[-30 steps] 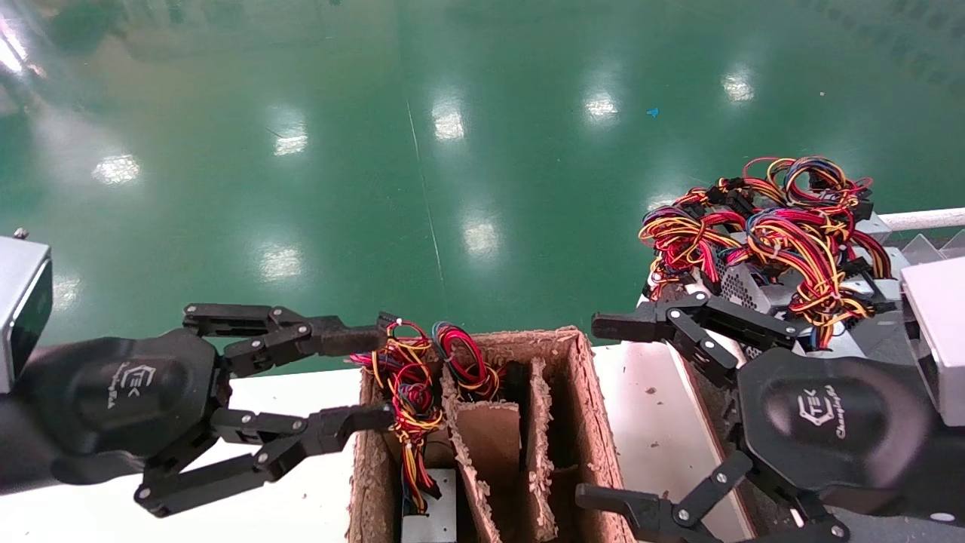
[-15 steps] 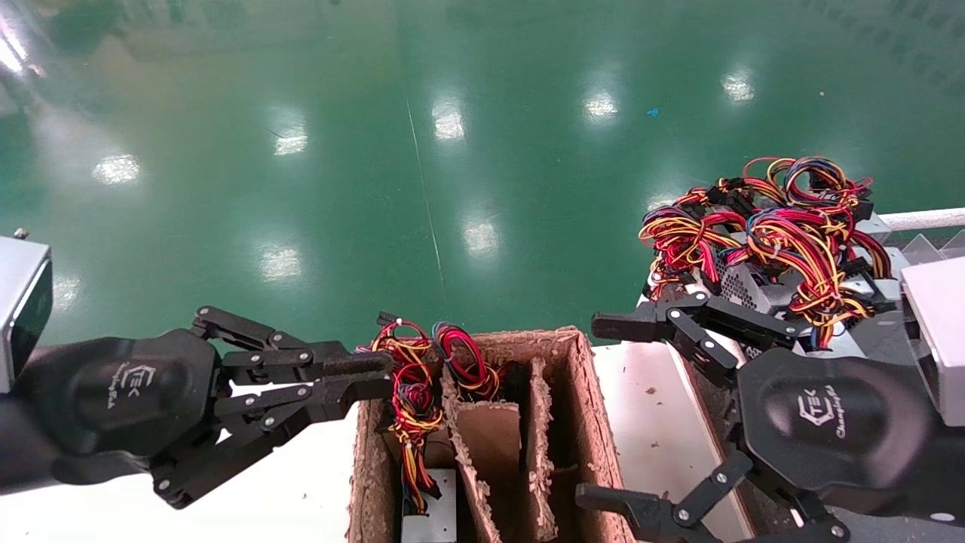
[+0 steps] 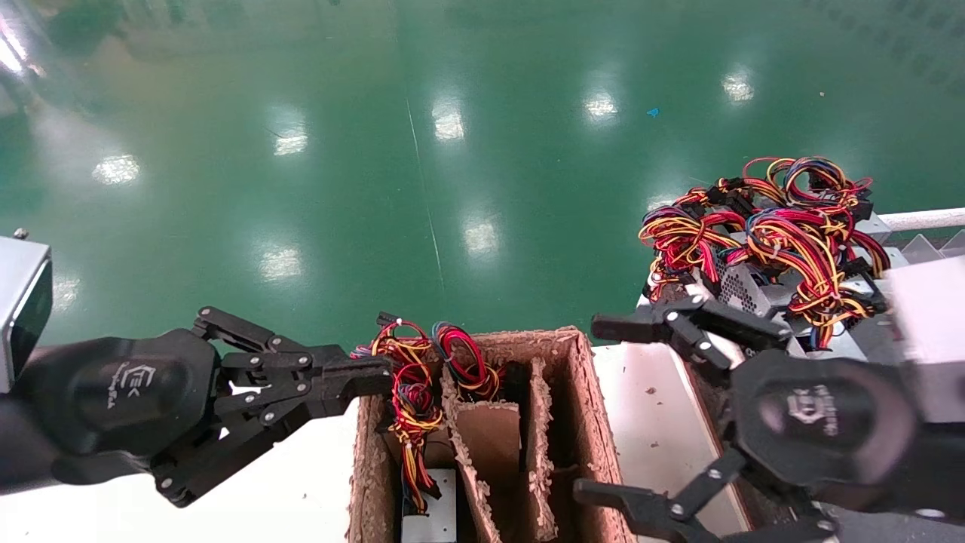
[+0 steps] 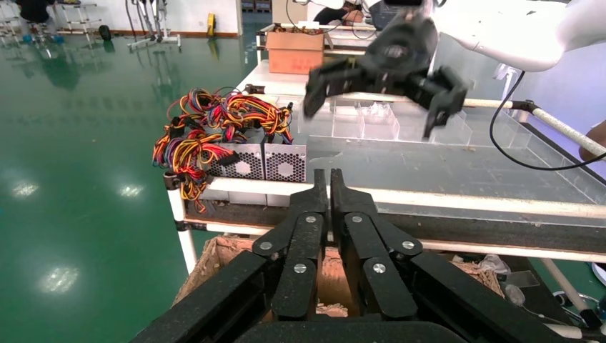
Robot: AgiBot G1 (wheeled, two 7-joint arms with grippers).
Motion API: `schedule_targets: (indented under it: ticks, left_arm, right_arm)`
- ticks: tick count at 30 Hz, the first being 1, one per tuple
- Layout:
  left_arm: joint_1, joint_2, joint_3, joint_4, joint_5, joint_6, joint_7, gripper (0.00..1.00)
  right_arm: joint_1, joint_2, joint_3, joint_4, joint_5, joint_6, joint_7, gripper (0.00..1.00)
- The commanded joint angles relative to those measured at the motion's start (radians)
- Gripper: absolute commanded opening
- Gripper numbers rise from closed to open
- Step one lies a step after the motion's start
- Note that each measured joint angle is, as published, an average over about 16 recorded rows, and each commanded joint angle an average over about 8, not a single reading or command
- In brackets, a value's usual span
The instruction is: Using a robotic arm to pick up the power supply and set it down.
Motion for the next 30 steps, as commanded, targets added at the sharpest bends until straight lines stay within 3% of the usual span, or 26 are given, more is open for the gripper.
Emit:
schedule_targets:
  ticks: [1,7,14,25,30]
  left_arm:
    - [0.000,0.000,0.000,0.000,0.000,0.000,0.000,1.00]
    - [0.000,0.000,0.000,0.000,0.000,0.000,0.000,1.00]
    - [0.000,0.000,0.000,0.000,0.000,-0.001,0.000,1.00]
    - [0.000,0.000,0.000,0.001,-0.001,-0.001,0.000,1.00]
    - [0.000,0.000,0.000,0.001,-0.001,-0.001,0.000,1.00]
  right_arm:
    - [0.001,-0.003,-0.007,-0.003,-0.018,0.010,0.000,1.00]
    - [0.018,-0.035,-0.043,-0.003,-0.105,0.078,0.027,1.00]
    - [0.025,-0.054,-0.065,-0.010,-0.143,0.101,0.039,1.00]
    - [0.076,-0.204,-0.185,-0.090,-0.297,0.141,0.086,1.00]
    - [0.084,-0.223,-0.202,-0.111,-0.312,0.136,0.092,1.00]
